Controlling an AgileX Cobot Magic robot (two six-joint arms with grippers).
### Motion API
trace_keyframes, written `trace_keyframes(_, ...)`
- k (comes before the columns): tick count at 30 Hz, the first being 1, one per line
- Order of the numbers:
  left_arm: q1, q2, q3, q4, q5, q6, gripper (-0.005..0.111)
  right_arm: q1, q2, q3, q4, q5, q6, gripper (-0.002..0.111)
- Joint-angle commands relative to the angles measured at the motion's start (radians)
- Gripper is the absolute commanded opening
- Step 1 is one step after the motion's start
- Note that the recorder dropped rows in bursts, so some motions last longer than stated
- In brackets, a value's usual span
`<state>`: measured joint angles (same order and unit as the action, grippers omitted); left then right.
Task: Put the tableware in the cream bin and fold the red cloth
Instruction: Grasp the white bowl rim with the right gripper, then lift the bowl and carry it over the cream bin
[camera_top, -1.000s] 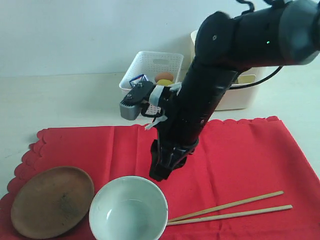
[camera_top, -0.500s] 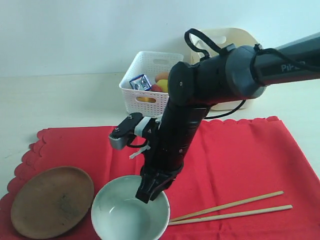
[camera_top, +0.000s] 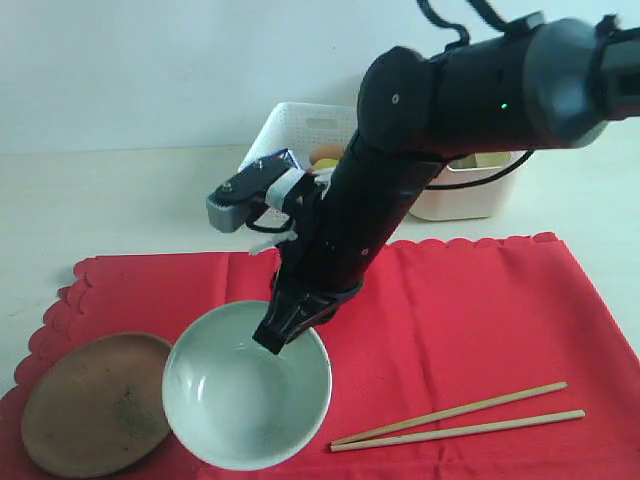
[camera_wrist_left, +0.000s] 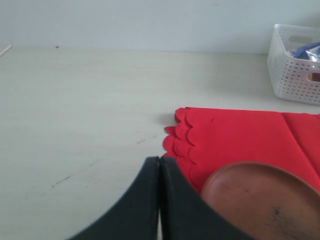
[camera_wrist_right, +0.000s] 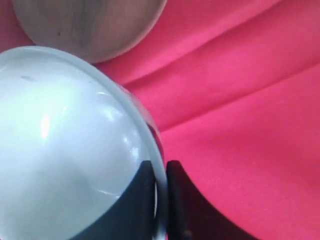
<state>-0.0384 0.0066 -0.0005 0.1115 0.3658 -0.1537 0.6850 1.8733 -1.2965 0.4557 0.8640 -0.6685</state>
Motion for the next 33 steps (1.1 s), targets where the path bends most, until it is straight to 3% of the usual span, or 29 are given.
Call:
trace_keyframes(1, 0.004, -0.007, 0.000, 0.001, -0.010, -0.002, 0.000, 0.000, -0.093, 0.000, -0.009, -0.007, 0.021, 0.000)
trace_keyframes(10, 0.004, -0.007, 0.000, 0.001, -0.010, -0.002, 0.000, -0.032, -0.256, 0.000, -0.084, -0.079, 0.096, 0.000)
trace_keyframes(33, 0.004, -0.007, 0.000, 0.001, -0.010, -0.002, 0.000, -0.434, -0.245, -0.167, -0.036, -0.288, 0.148, 0.000)
